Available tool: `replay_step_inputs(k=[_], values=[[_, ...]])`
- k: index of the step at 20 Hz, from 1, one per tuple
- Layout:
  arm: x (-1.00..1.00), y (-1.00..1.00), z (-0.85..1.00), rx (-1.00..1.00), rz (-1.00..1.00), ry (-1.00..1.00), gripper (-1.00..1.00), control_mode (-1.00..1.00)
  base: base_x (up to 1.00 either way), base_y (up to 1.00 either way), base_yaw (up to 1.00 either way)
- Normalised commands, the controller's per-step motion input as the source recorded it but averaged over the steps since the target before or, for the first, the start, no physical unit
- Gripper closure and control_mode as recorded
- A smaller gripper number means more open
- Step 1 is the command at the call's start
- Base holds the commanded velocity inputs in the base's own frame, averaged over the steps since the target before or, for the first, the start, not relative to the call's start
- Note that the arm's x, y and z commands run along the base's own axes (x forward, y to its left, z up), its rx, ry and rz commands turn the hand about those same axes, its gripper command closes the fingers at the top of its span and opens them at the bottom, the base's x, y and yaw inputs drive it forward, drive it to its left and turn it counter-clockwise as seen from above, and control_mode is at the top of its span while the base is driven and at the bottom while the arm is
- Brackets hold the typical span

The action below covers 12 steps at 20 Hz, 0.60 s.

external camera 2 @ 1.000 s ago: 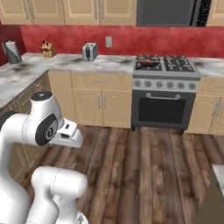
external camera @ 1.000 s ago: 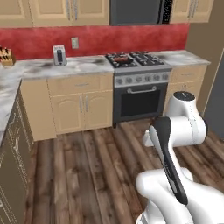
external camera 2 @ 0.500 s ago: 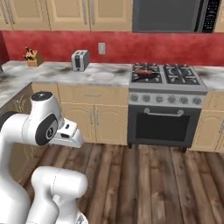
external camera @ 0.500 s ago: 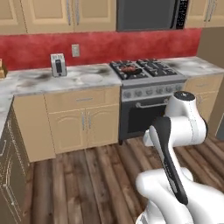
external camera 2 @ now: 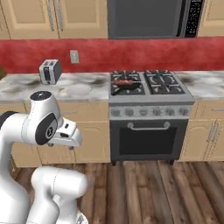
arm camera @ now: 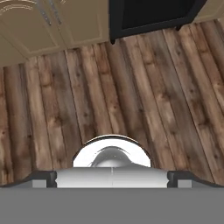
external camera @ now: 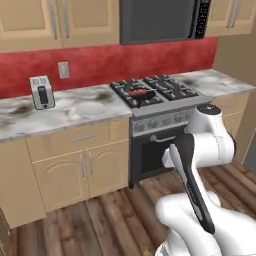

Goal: Place the cold items (lemon and mango) from the fridge in one tupperware on the dining counter. Place the warm items (kebab skewer and hot dog) in the stove area in another tupperware.

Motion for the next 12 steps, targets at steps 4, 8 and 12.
replay_step_inputs(k=[4,8,12], values=[[0.00,0.00,0.00,0.00,0.00,0.00,-1.00,1.00,0.91,-0.26,-0.41],[0.00,0.00,0.00,0.00,0.00,0.00,-1.00,1.00,1.00,-0.32,0.14],[0.00,0.00,0.00,0.00,0.00,0.00,-1.00,1.00,0.93,-0.42,0.61]])
